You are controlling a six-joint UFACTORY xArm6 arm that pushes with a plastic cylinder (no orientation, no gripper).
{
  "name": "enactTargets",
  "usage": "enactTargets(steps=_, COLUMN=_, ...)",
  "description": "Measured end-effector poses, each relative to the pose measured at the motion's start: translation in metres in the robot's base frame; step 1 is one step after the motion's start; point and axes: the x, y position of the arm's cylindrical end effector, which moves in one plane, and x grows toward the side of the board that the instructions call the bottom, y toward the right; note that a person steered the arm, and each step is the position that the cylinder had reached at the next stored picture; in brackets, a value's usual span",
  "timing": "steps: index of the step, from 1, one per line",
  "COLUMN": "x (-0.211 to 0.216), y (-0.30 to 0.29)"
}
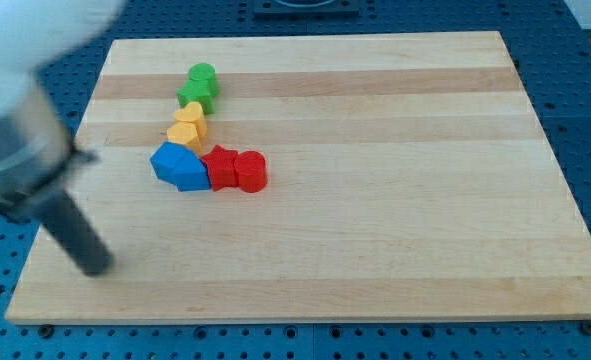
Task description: Push the green star and the green circle right a bit
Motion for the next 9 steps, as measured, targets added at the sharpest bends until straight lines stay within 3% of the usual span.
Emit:
enactTargets(steps=1, x=-0.091, y=-0.036)
enactTargets(steps=2, x=-0.166, y=-0.031)
enactTargets(steps=3, x=-0.181, y=-0.031)
enactTargets(steps=6, x=-0.236, y=0.082)
enactTargets(steps=9, x=-0.239, y=0.105)
